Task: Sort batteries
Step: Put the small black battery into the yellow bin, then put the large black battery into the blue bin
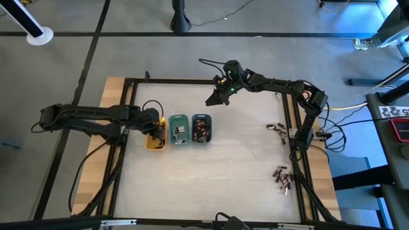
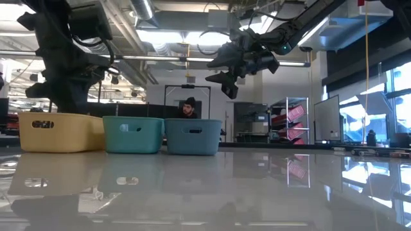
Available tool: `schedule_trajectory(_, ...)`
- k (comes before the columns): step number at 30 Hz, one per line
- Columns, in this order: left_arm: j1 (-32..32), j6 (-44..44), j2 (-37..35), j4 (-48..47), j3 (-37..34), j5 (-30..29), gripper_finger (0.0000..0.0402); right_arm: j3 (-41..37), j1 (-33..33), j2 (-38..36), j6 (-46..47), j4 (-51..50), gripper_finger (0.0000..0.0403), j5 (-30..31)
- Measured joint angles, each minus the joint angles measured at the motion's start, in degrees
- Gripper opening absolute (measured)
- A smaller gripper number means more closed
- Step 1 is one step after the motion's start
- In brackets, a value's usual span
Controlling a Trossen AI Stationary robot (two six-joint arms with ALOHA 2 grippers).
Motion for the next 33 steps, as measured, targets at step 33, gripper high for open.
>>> schedule_trajectory(33, 14.91, 20.73, 0.89, 38.28, 3.37, -3.29, 0.0125, 4.24, -17.83, -8.28, -19.34, -47.35, 0.017, 48.62)
